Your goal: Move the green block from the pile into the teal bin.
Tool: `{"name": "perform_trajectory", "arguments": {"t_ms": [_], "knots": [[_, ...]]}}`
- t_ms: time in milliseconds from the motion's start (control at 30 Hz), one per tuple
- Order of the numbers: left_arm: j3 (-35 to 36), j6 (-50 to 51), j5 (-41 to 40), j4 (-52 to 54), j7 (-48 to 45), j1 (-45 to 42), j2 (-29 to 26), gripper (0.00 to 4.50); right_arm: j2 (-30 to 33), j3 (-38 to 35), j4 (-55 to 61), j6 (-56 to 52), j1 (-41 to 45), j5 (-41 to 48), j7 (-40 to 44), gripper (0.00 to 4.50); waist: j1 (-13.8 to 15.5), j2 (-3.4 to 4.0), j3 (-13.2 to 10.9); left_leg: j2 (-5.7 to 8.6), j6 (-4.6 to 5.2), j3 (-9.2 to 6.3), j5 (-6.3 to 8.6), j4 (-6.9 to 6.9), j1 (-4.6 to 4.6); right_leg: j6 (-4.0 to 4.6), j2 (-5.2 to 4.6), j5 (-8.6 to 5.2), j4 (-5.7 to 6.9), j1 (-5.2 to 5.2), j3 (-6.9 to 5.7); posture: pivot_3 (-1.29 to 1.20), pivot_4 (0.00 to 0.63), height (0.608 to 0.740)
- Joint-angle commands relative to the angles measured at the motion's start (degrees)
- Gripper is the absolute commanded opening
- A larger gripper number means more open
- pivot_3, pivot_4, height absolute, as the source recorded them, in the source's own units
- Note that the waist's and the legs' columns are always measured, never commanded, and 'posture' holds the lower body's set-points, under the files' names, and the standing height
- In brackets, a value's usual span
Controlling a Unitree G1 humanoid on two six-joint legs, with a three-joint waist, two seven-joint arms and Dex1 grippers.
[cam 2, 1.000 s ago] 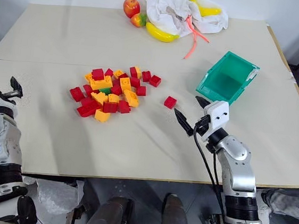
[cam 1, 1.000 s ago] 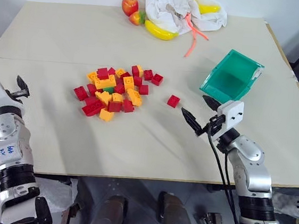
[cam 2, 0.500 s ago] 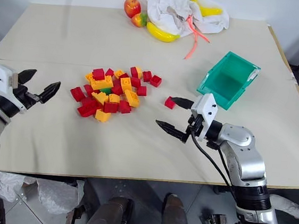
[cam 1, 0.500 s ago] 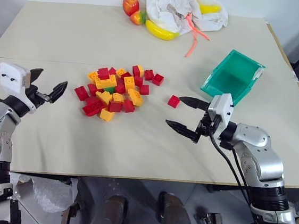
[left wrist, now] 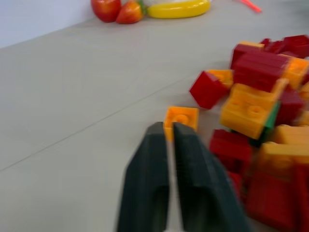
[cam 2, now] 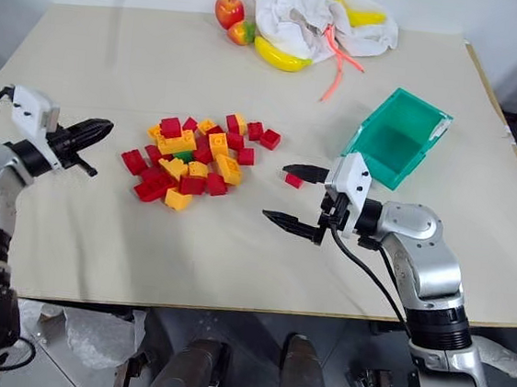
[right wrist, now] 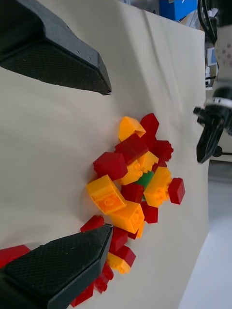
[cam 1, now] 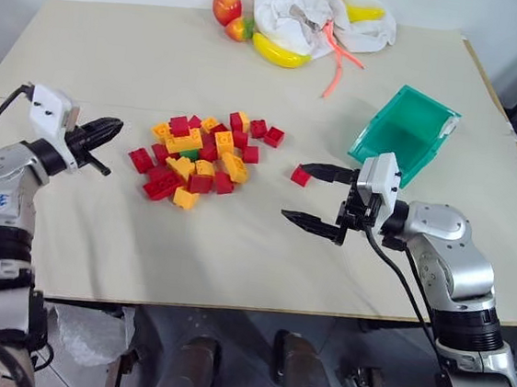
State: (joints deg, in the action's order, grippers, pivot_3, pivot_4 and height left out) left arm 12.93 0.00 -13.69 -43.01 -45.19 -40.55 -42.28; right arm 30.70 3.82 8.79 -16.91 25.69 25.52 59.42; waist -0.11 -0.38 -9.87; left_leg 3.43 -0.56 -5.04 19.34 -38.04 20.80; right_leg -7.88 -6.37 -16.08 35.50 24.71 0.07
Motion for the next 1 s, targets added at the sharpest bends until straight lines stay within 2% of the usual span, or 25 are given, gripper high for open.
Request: {"name": "perform_trajectory", "arguments": {"t_ms": [33, 200, 400, 467, 567, 633, 700, 800, 1000], "knots": [[-2.30, -4.97, 3.52, -8.51, -0.07, -5.88, 1.18, 0.04, 0.58, -0.59, 2.81, -0.69, -0.36, 2.30, 1.66, 4.50, 0.03, 0.00, 0.00, 0.02, 0.00, -0.01, 0.00, -0.01, 0.02, -0.01, -0.01, 0.00, 0.00, 0.01, -0.01, 0.00, 0.150, 0.740], [-5.63, -9.49, 7.43, -20.48, -1.76, -14.20, 4.89, 0.04, 1.45, -1.01, 1.90, -2.82, 0.65, 2.19, 1.54, 4.50, -0.01, -0.04, 0.00, 0.15, 0.04, -0.03, -0.02, -0.21, 0.49, -0.05, -0.04, 0.03, 0.14, 0.44, -0.06, 0.00, 0.150, 0.740], [-7.68, -10.82, 9.36, -26.52, -8.17, -18.70, 8.72, 0.04, 1.61, -1.81, 0.96, -3.34, 1.46, 1.04, -0.26, 4.50, -0.30, -0.07, -0.02, 0.14, 0.03, 0.11, -0.03, -0.20, 0.52, -0.05, -0.03, 0.03, 0.22, 0.59, -0.06, 0.00, 0.150, 0.740], [-7.81, -10.72, 9.46, -26.88, -10.71, -19.14, 9.39, 0.04, 1.72, -1.94, 1.25, -3.40, 1.28, 1.12, -0.50, 4.50, -0.37, -0.07, -0.02, 0.13, 0.03, 0.20, -0.03, -0.19, 0.52, -0.05, -0.05, 0.03, 0.27, 0.65, -0.06, 0.00, 0.150, 0.740], [-8.69, -8.63, 8.49, -24.87, -20.32, -19.46, 11.17, 0.04, 2.23, -2.51, 2.49, -3.63, 0.46, 1.30, -1.01, 4.50, -0.25, -0.07, -0.02, 0.13, 0.04, 0.25, -0.03, -0.20, 0.52, -0.05, -0.06, 0.03, 0.31, 0.68, -0.05, 0.00, 0.150, 0.740], [-10.22, -3.65, 6.87, -20.29, -29.77, -17.90, 12.51, 0.04, 2.57, -2.76, 2.84, -3.32, -0.12, 1.25, -1.26, 4.50, -0.17, -0.08, -0.02, 0.15, 0.04, 0.26, -0.03, -0.22, 0.53, -0.05, -0.08, 0.03, 0.33, 0.68, -0.05, 0.00, 0.150, 0.740], [-11.04, 0.21, 5.76, -16.01, -35.03, -16.28, 12.87, 0.04, 2.68, -2.85, 2.99, -3.07, -0.40, 1.25, -1.28, 4.50, -0.17, -0.08, -0.02, 0.17, 0.07, 0.27, -0.03, -0.25, 0.56, -0.05, -0.10, 0.03, 0.35, 0.68, -0.05, 0.00, 0.150, 0.740], [-7.72, 2.12, 3.72, -13.58, -30.48, -17.09, 12.31, 0.04, 2.72, -2.92, 2.92, -3.05, -0.39, 1.22, -1.30, 4.50, -0.26, -0.11, -0.04, 0.14, 0.08, 0.24, -0.03, -0.27, 0.56, -0.05, -0.09, 0.03, 0.35, 0.69, -0.05, 0.00, 0.150, 0.740], [-3.73, 2.96, 5.15, -17.18, -12.02, -19.83, 9.77, 0.04, 2.44, -2.75, 2.31, -2.25, -0.08, 0.80, -1.14, 4.50, -0.66, -0.12, -0.04, 0.09, 0.05, 0.24, -0.04, -0.31, 0.56, -0.05, -0.07, 0.03, 0.42, 0.73, -0.03, 0.00, 0.150, 0.740]]}}
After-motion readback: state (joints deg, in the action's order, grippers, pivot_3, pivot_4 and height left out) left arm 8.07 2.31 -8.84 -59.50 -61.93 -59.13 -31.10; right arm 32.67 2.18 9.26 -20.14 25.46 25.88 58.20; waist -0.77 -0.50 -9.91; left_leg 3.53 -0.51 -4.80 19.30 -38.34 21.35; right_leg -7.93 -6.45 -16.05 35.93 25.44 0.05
